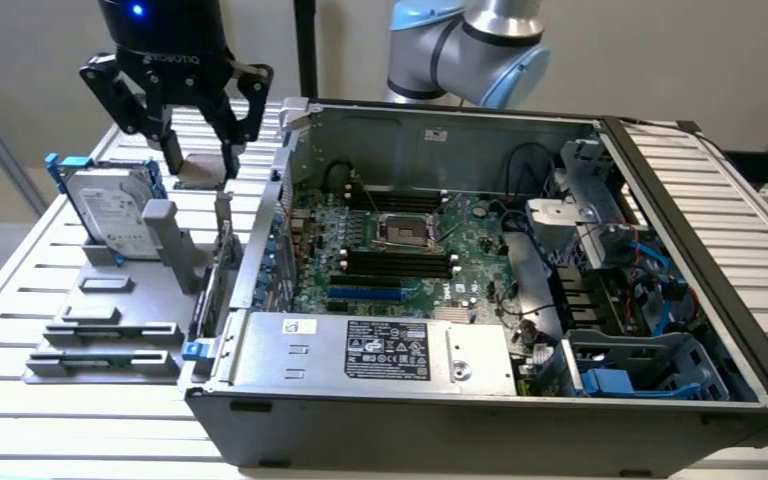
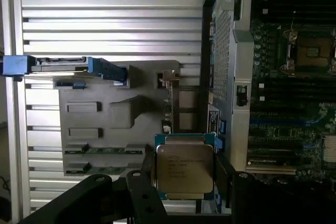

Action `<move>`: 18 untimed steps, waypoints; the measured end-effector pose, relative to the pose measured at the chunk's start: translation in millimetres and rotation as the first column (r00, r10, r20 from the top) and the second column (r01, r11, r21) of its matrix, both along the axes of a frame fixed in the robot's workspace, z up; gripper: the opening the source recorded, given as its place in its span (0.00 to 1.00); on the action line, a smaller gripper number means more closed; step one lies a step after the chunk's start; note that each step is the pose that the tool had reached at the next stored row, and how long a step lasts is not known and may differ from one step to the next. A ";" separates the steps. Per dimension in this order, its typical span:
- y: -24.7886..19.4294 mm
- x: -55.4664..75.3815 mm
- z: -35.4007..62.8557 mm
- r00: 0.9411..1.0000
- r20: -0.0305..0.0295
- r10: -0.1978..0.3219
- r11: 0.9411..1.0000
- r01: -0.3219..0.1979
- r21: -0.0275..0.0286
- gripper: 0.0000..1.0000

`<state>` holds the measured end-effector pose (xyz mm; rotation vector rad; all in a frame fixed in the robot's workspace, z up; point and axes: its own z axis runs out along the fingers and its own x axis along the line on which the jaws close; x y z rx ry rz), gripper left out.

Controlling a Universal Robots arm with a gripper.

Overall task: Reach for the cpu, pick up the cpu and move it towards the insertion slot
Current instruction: 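Pick up the cpu and move it towards the insertion slot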

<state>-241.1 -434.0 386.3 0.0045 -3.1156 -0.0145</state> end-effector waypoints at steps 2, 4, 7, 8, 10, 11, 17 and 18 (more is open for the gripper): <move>0.6 8.7 0.2 1.000 0.000 0.000 1.000 0.000 0.001 0.55; 1.2 18.1 0.5 1.000 0.000 0.000 1.000 0.000 0.002 0.55; 2.1 31.2 0.8 1.000 0.000 0.000 1.000 0.000 0.003 0.55; 2.5 35.5 0.8 1.000 0.000 0.000 1.000 0.000 0.004 0.55; 3.3 43.9 0.9 1.000 0.000 0.000 1.000 0.000 0.005 0.55; 3.8 48.1 0.9 1.000 0.000 0.000 1.000 0.000 0.006 0.55; 9.1 71.6 0.9 1.000 -0.001 0.000 1.000 0.000 0.006 0.55; 10.4 75.3 0.9 1.000 -0.001 0.000 1.000 0.000 0.007 0.55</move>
